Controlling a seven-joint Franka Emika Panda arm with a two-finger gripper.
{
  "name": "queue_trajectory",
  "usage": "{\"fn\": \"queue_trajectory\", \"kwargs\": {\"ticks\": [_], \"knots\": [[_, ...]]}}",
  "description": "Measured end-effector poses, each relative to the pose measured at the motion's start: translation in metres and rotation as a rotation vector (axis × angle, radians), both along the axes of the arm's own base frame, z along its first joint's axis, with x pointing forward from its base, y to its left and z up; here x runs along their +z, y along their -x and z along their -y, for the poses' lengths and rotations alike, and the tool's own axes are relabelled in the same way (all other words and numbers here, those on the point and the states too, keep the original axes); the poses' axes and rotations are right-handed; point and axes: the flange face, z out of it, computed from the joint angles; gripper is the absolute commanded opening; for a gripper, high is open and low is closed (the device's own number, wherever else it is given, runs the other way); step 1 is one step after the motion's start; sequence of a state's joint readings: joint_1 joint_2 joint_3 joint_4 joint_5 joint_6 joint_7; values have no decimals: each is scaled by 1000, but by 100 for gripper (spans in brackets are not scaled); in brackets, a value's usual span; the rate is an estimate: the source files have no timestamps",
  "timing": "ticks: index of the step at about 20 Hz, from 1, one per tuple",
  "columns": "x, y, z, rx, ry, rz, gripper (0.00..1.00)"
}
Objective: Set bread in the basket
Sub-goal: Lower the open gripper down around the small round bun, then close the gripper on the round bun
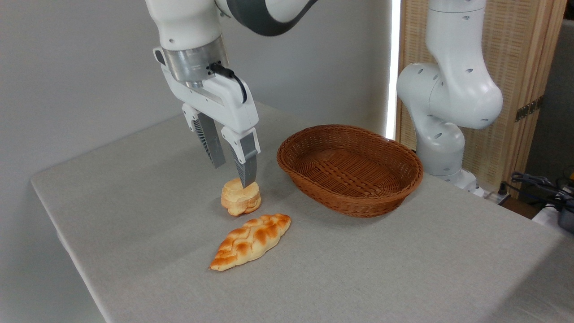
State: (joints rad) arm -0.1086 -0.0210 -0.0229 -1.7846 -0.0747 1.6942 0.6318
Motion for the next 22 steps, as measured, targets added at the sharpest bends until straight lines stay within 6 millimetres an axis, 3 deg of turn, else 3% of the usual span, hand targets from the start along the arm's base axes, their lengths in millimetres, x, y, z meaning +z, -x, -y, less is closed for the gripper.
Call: {"fn": "queue_trajectory", "kwargs": {"ticks": [10, 18, 22], "knots": [[-63, 44, 61, -115, -2, 24, 100], [-89, 46, 72, -134, -1, 39, 100], [-105, 37, 76, -133, 2, 52, 100]]}}
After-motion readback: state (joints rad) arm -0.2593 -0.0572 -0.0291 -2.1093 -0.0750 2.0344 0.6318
